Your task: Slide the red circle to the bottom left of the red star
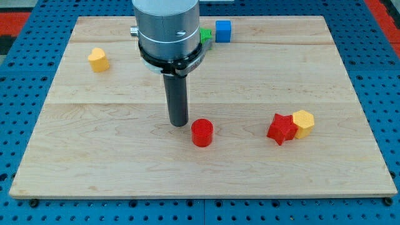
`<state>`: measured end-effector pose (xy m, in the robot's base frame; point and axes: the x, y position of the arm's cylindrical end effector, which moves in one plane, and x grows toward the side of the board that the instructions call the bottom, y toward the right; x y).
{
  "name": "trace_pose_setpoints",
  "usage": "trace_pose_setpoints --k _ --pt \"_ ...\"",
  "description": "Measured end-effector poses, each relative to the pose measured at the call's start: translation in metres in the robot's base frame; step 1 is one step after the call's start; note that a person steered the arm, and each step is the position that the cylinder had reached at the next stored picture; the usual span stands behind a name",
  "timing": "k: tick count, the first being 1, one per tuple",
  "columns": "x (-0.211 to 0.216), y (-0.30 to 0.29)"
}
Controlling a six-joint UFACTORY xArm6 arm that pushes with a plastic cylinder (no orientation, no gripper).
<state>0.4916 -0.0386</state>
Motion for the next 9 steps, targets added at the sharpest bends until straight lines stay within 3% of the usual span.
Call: trace_pose_setpoints --k 2,4,6,8,9 --pt "0.039 0.073" --pt "0.042 0.142" --pt "0.042 0.138" --pt "0.044 0.075" --pt "0.072 0.088"
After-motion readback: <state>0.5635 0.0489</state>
